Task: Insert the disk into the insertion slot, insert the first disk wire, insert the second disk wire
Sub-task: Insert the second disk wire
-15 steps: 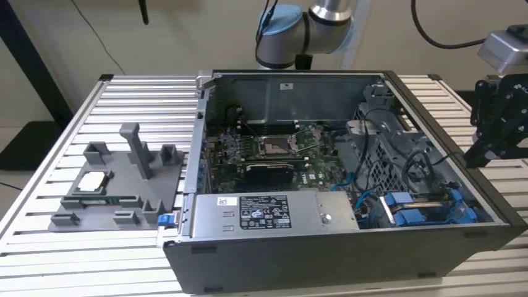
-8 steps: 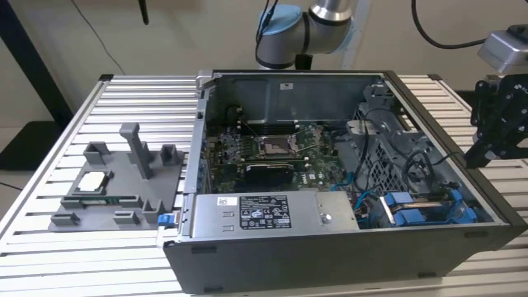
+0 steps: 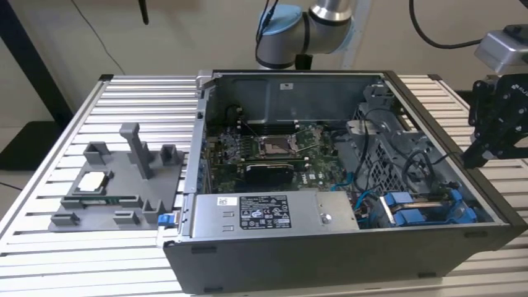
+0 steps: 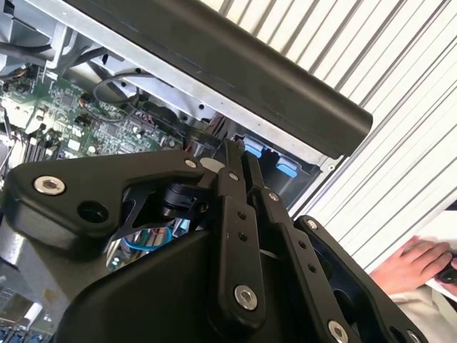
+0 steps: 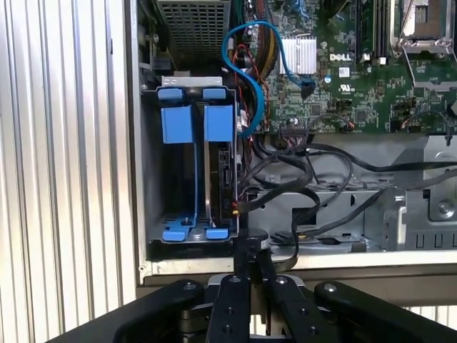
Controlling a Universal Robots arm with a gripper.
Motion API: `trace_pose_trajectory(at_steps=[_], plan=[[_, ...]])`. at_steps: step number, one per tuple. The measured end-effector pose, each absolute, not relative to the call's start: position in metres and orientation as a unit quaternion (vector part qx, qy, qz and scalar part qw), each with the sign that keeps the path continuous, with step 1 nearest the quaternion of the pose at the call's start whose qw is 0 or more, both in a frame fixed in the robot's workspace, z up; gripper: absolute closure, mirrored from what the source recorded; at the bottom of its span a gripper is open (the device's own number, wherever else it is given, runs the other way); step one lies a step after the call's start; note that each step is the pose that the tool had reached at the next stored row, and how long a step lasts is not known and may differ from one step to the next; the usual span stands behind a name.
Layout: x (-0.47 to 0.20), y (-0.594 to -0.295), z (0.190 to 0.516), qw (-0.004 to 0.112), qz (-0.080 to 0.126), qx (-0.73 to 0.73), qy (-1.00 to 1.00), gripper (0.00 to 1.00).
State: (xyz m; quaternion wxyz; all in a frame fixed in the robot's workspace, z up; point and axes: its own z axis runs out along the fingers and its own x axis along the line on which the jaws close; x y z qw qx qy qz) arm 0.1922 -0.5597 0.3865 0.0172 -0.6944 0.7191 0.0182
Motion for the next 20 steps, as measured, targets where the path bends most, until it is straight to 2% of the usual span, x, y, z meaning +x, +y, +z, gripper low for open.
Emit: trace_pose_trajectory(at_steps=[20], plan=[[0.151, -0.559, 0.392, 0.017, 0.018, -0.694, 0.719, 0.84]])
